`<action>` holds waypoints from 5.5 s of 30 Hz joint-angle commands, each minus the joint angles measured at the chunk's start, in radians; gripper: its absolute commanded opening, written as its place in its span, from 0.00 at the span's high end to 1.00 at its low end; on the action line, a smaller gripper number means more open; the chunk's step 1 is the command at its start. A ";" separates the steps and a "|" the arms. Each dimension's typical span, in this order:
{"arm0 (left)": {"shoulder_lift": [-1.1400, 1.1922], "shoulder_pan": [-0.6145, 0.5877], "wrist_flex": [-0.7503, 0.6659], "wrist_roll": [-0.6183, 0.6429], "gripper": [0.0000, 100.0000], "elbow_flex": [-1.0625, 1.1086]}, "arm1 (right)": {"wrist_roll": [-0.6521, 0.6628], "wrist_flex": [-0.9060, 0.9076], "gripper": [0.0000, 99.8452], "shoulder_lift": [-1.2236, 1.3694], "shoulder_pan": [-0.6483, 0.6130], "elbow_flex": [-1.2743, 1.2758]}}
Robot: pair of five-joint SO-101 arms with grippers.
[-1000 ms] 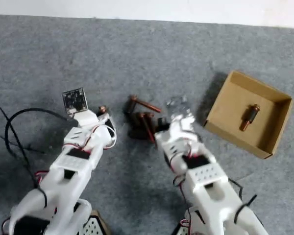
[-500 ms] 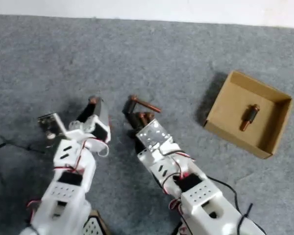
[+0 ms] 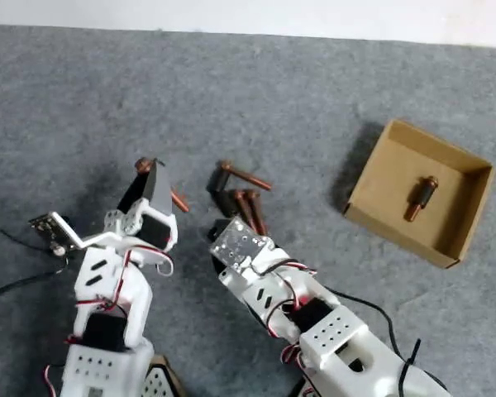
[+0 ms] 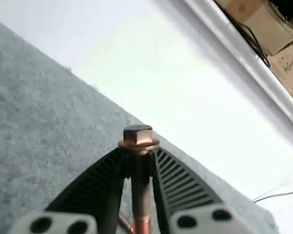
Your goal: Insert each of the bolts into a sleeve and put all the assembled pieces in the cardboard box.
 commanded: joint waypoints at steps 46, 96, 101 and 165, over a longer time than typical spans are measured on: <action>-0.061 0.159 0.133 0.008 1.00 0.013 | 0.094 -0.225 1.00 -0.027 0.025 0.062; -0.062 0.176 0.299 0.081 1.00 -0.357 | 0.098 0.231 1.00 -0.868 -0.031 0.298; -0.062 0.176 0.390 0.081 1.00 -0.375 | 0.097 0.229 1.00 -0.875 -0.005 0.298; -0.061 0.384 0.614 -0.089 0.50 -0.200 | 0.100 0.229 1.00 -0.877 0.033 0.295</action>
